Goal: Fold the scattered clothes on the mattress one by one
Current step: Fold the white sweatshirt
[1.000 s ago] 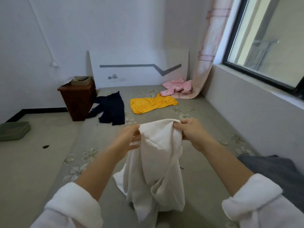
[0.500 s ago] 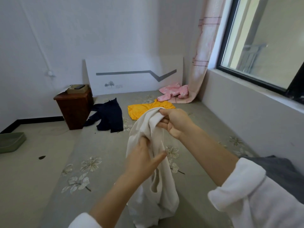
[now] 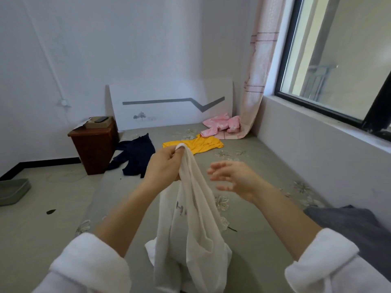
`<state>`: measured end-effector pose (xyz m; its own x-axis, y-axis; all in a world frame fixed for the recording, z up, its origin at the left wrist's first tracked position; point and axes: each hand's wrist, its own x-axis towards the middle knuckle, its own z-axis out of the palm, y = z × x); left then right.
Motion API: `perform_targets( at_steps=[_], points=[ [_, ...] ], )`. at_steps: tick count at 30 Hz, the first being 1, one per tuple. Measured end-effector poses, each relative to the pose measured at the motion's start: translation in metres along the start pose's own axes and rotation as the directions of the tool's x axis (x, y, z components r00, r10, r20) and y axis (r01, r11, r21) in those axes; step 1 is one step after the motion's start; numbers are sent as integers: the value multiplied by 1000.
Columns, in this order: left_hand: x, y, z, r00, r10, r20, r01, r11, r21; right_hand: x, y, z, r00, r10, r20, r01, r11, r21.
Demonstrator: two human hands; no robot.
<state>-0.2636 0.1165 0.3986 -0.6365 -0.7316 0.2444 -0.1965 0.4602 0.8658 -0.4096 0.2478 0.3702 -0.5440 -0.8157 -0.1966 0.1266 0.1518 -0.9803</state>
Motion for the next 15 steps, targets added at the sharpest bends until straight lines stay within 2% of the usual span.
perform_targets(
  at_steps=[4,8,10,12,13,15],
  points=[
    [-1,3,6,998,-56,24,58,992,-115,-7,43,17,999,-5,51,24,927,-374],
    [-1,10,8,999,-41,18,44,985,-170,0,93,27,998,-63,-4,44,731,-681],
    [0,10,4,999,-36,-12,33,983,-180,4,105,22,998,-48,-43,3,699,-715],
    [0,7,-3,1000,-26,-14,24,985,-168,5,99,15,999,-32,-24,5,701,-713],
    [1,5,-6,1000,-17,5,18,988,-153,5,90,13,997,-71,-10,44,719,-694],
    [0,1,-9,996,39,77,-32,995,-93,5,60,15,971,-238,5,192,774,-604]
  ],
)
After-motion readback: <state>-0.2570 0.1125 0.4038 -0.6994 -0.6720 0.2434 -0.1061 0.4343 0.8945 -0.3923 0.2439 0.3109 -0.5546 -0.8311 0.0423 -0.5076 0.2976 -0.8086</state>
